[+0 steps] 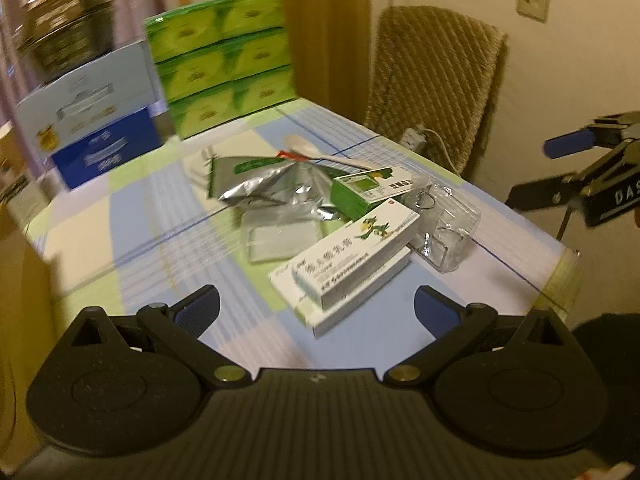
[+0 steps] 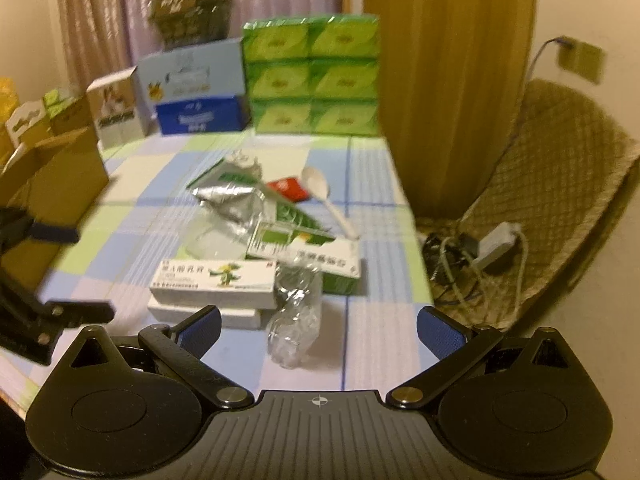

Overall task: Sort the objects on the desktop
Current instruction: 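Grasp the white ointment box with the left tool while the right tool grasps the clear plastic bag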

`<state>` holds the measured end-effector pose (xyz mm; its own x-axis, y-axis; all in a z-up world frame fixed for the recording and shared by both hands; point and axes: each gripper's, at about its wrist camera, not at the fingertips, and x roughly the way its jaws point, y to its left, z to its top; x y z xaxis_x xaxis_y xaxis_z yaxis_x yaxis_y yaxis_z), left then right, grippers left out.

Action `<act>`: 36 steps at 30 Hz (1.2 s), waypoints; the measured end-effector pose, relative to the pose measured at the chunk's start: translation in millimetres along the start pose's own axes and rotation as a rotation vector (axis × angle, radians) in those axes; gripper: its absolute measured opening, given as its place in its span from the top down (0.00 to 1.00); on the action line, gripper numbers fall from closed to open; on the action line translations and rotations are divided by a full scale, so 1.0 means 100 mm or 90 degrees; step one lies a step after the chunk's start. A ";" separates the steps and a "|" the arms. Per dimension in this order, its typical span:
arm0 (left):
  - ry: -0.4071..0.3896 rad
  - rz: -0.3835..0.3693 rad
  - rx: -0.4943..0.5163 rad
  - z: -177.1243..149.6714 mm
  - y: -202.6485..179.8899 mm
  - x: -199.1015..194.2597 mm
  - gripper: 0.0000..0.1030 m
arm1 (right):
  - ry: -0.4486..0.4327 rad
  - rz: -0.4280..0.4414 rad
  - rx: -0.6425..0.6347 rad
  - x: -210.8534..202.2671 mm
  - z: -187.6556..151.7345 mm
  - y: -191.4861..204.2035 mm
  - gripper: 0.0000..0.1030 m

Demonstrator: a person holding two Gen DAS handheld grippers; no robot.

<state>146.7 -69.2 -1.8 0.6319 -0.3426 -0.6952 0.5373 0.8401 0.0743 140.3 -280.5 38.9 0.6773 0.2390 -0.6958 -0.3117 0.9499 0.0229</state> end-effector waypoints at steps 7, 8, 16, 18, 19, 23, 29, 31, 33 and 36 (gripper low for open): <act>0.007 -0.034 0.069 0.09 -0.01 0.42 0.01 | 0.029 0.021 -0.027 0.40 -0.07 -0.02 0.02; 0.007 -0.039 0.075 0.10 -0.01 0.46 0.01 | 0.031 0.027 -0.026 0.45 -0.09 -0.02 0.02; 0.004 -0.096 0.101 0.17 0.05 0.80 0.13 | 0.051 0.048 -0.011 0.75 -0.21 0.01 0.17; 0.008 -0.110 0.116 0.18 0.04 0.87 0.15 | 0.055 0.044 -0.016 0.81 -0.22 0.02 0.21; 0.012 -0.113 0.125 0.17 0.03 0.91 0.16 | 0.056 0.042 -0.016 0.83 -0.23 0.01 0.24; 0.029 -0.129 0.125 0.15 0.06 1.03 0.31 | 0.062 0.045 0.000 0.89 -0.25 0.00 0.33; 0.038 -0.147 0.091 0.11 0.11 1.03 0.48 | 0.061 0.042 0.015 0.93 -0.29 0.01 0.59; 0.036 -0.144 0.087 0.08 0.10 0.98 0.53 | 0.060 0.044 0.025 0.90 -0.30 0.00 0.69; 0.037 -0.131 0.081 0.03 0.09 0.91 0.60 | 0.059 0.046 0.031 0.84 -0.32 0.00 0.71; 0.033 -0.118 0.063 -0.10 0.09 0.73 0.68 | 0.054 0.047 0.035 0.73 -0.38 0.02 0.72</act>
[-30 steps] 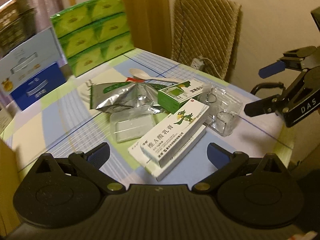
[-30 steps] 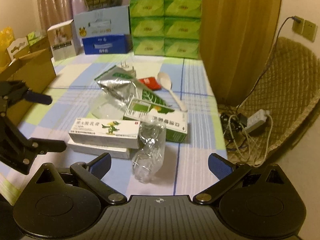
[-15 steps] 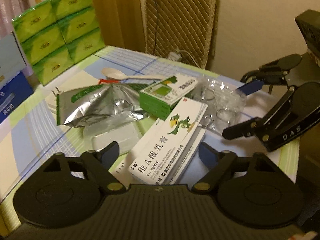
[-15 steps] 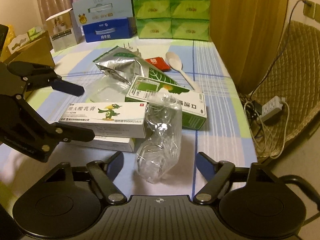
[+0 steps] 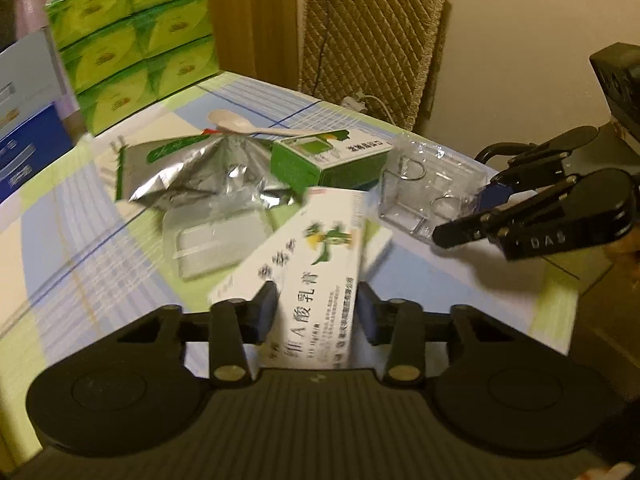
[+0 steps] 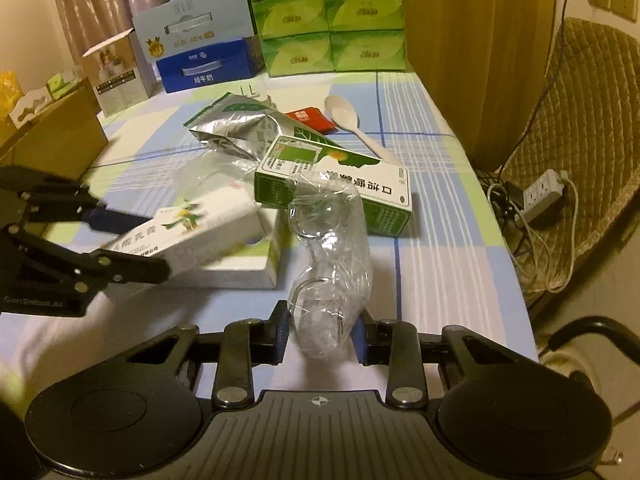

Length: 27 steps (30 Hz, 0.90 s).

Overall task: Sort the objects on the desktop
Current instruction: 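Grasp the white ointment box with the left tool while the right tool grasps the clear plastic bag, then carry both items to the cardboard box and open both tools to drop them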

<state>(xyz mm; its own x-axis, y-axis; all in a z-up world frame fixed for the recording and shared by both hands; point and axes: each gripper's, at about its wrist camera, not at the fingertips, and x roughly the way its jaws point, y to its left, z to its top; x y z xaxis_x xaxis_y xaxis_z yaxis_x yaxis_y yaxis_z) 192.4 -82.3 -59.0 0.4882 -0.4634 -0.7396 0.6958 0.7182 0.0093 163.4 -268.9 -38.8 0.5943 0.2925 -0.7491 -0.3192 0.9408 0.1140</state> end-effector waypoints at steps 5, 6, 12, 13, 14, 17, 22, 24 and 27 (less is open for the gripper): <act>0.005 0.018 -0.033 -0.30 -0.06 -0.29 0.68 | 0.008 -0.002 0.001 -0.19 -0.19 0.04 0.72; 0.006 0.021 -0.037 -0.36 -0.08 -0.34 0.68 | 0.010 -0.005 -0.002 -0.21 -0.23 0.05 0.72; 0.016 0.049 -0.061 -0.56 -0.07 -0.37 0.68 | 0.000 -0.021 -0.004 -0.24 -0.38 0.08 0.71; 0.016 0.050 -0.064 -0.57 -0.07 -0.35 0.68 | -0.001 -0.022 -0.003 -0.23 -0.38 0.09 0.70; 0.011 0.052 -0.067 -0.58 -0.07 -0.33 0.68 | -0.003 -0.025 -0.004 -0.23 -0.38 0.10 0.70; 0.003 0.057 -0.065 -0.57 -0.08 -0.29 0.67 | -0.007 -0.036 -0.003 -0.20 -0.35 0.10 0.62; -0.001 0.059 -0.077 -0.54 -0.07 -0.21 0.66 | -0.014 -0.048 0.000 -0.16 -0.33 0.12 0.54; -0.002 0.055 -0.089 -0.54 -0.05 -0.19 0.65 | -0.016 -0.052 0.008 -0.14 -0.33 0.10 0.54; 0.002 0.052 -0.103 -0.53 -0.03 -0.16 0.66 | -0.016 -0.058 0.019 -0.11 -0.32 0.08 0.55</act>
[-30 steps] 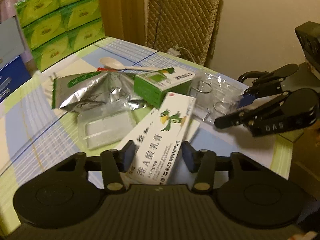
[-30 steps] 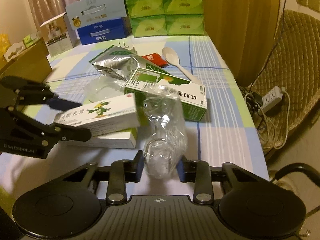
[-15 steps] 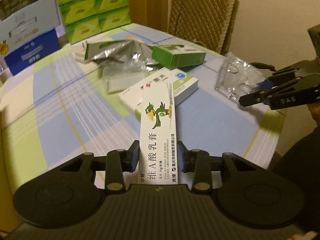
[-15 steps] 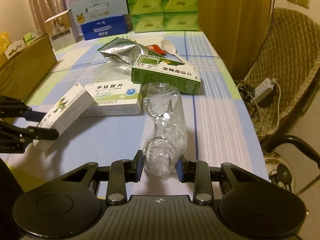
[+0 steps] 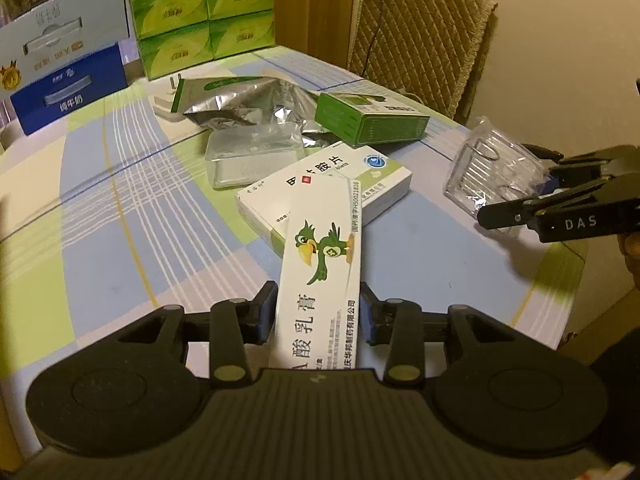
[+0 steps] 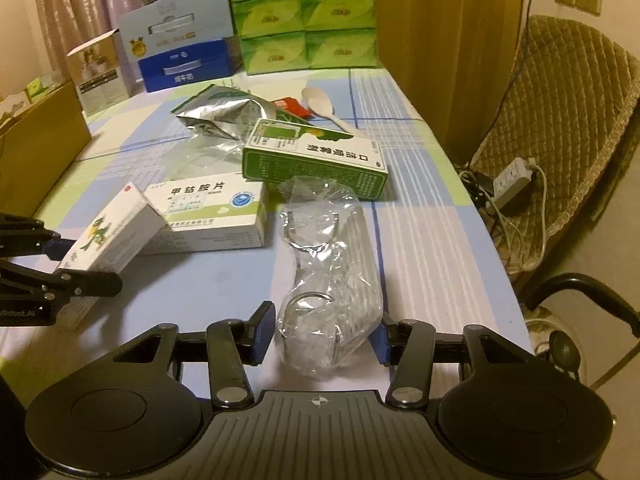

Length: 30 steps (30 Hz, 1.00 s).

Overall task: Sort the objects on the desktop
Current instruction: 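Carry both items to the cardboard box and open both tools to drop them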

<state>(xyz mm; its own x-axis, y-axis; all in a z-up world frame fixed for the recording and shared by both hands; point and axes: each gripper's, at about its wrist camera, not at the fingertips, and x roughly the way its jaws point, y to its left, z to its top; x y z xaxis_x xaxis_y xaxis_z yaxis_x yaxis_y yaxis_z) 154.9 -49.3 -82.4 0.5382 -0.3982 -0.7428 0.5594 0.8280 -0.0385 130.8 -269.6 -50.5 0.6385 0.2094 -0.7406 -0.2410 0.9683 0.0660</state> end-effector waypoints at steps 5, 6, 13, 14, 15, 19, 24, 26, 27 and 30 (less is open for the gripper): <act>-0.002 0.004 -0.006 0.01 0.00 -0.04 0.68 | -0.009 -0.016 -0.030 -0.04 -0.01 0.06 0.71; -0.005 0.007 -0.005 0.01 0.00 -0.06 0.68 | -0.011 -0.019 -0.036 -0.06 -0.02 0.07 0.71; -0.016 0.017 -0.011 0.04 -0.01 -0.23 0.68 | -0.037 -0.021 -0.052 -0.28 -0.01 0.14 0.72; -0.019 0.019 -0.012 0.05 -0.01 -0.25 0.68 | -0.040 -0.021 -0.053 -0.30 0.00 0.15 0.72; -0.020 0.020 -0.013 0.05 0.00 -0.27 0.68 | -0.044 -0.021 -0.054 -0.33 0.00 0.16 0.72; -0.023 0.023 -0.020 0.05 0.01 -0.35 0.68 | -0.059 -0.018 -0.062 -0.43 0.05 0.22 0.72; -0.037 0.033 -0.030 0.08 0.06 -0.51 0.68 | -0.089 0.000 -0.074 -0.58 0.19 0.35 0.72; -0.046 0.040 -0.036 0.12 0.10 -0.62 0.68 | -0.104 0.014 -0.080 -0.64 0.29 0.44 0.72; -0.051 0.043 -0.039 0.14 0.12 -0.68 0.68 | -0.113 0.024 -0.082 -0.68 0.36 0.49 0.72; -0.069 0.065 -0.054 0.23 0.24 -0.93 0.68 | -0.139 0.059 -0.101 -0.77 0.57 0.72 0.72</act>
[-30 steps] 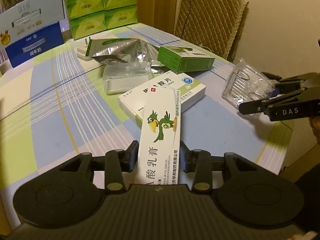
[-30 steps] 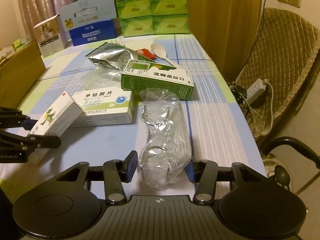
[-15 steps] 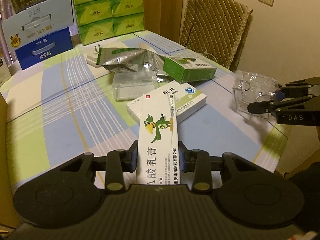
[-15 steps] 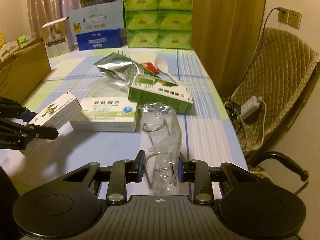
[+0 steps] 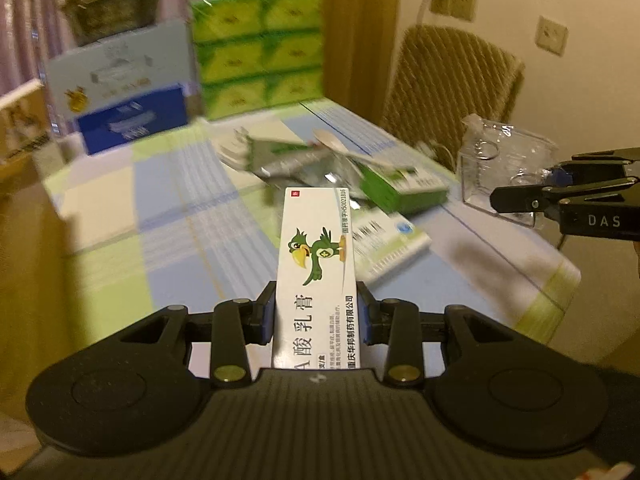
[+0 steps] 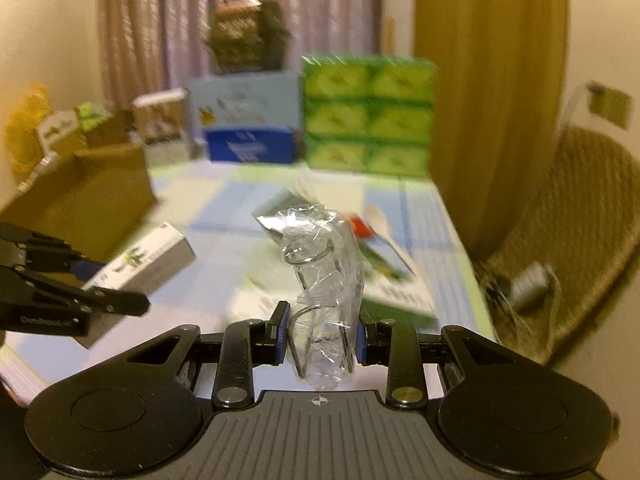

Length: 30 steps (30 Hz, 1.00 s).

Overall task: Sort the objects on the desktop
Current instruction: 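Carry both items to the cardboard box and open both tools to drop them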

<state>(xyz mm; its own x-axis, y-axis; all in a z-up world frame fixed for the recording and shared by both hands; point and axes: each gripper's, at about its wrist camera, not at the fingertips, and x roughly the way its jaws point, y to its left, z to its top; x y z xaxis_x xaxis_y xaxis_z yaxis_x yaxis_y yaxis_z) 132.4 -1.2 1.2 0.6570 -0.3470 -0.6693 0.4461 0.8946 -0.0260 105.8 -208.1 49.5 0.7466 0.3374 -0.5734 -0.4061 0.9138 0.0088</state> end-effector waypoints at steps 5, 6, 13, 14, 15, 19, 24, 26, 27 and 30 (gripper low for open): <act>-0.031 0.060 -0.021 0.18 0.37 -0.51 0.68 | -0.043 0.077 -0.042 0.00 0.47 0.48 0.72; -0.036 0.076 -0.025 0.20 0.47 -0.63 0.68 | -0.048 0.096 -0.052 0.01 0.57 0.60 0.72; -0.026 0.184 -0.035 0.16 1.20 -1.28 0.68 | -0.063 0.223 -0.111 0.22 1.12 1.60 0.72; -0.022 0.199 -0.037 0.13 1.30 -1.34 0.68 | -0.062 0.238 -0.114 0.27 1.17 1.75 0.72; -0.017 0.214 -0.040 0.10 1.40 -1.39 0.68 | -0.059 0.253 -0.119 0.33 1.22 1.91 0.72; 0.001 0.251 -0.066 -0.08 1.84 -1.55 0.68 | -0.036 0.297 -0.137 0.61 1.32 2.44 0.72; 0.012 0.259 -0.110 -0.24 2.29 -1.55 0.68 | -0.001 0.324 -0.148 0.89 1.30 2.90 0.72; 0.013 0.257 -0.125 -0.30 2.42 -1.52 0.68 | 0.013 0.326 -0.150 1.03 1.29 3.02 0.72; 0.013 0.255 -0.129 -0.31 2.47 -1.48 0.68 | 0.019 0.328 -0.148 1.06 1.25 3.02 0.72; 0.012 0.247 -0.137 -0.36 2.57 -1.39 0.68 | 0.037 0.330 -0.143 1.18 1.21 3.07 0.72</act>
<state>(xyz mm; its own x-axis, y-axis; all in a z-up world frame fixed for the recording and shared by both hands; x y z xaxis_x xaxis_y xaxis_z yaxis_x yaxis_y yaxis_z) 133.6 287.0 60.9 0.7392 0.0300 -0.6728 0.0306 0.9965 0.0780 132.9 139.8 83.7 0.3919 0.7107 -0.5842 -0.8192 0.5586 0.1301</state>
